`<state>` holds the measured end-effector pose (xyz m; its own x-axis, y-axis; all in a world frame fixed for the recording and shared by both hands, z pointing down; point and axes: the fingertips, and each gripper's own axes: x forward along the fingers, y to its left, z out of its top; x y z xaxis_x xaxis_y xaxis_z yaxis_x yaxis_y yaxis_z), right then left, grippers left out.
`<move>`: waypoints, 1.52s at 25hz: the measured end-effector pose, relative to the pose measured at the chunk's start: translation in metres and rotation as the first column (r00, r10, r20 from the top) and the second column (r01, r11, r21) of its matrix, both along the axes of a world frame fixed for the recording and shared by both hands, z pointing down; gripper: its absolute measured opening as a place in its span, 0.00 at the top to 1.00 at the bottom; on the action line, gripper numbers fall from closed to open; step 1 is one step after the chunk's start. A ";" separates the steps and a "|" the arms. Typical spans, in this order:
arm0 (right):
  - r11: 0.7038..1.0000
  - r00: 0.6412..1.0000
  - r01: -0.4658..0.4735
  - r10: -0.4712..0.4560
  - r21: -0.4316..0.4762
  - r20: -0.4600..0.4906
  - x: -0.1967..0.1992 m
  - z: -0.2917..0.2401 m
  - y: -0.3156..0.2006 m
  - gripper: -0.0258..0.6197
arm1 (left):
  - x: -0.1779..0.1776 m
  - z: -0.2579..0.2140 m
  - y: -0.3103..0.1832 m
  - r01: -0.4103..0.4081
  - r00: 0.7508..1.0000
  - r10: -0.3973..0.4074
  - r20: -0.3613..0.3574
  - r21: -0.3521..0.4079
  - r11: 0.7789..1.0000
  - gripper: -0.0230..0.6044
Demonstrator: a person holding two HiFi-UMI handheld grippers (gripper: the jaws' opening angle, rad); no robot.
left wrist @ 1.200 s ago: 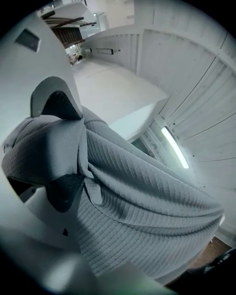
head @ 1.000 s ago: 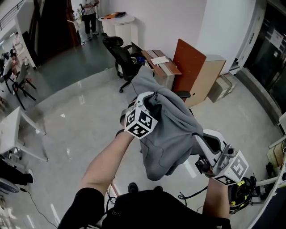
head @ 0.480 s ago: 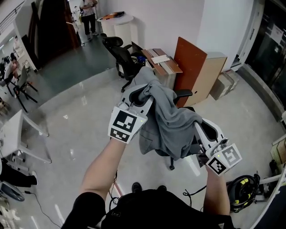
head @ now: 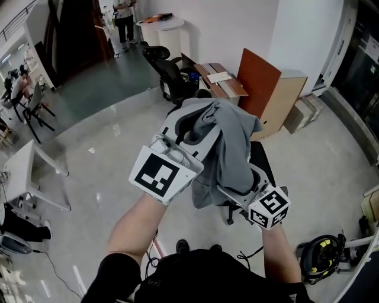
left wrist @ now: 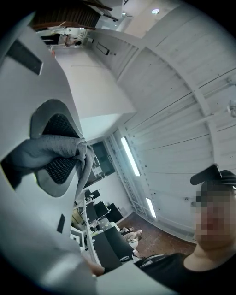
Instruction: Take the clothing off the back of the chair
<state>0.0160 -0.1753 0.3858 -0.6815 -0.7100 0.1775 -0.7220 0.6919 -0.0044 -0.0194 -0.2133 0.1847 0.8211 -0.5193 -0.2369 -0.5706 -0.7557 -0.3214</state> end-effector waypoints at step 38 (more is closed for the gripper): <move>0.819 0.820 -0.565 0.544 0.100 0.178 0.107 -0.046 0.136 0.90 | -0.003 0.122 0.139 -0.275 0.958 0.285 -0.024 -0.349 0.896 0.80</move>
<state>0.1232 -0.0393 0.3398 -0.1742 -0.9845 -0.0186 -0.9825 0.1751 -0.0643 -0.0222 -0.0742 0.3062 0.9480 -0.3123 -0.0610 -0.3141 -0.9491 -0.0238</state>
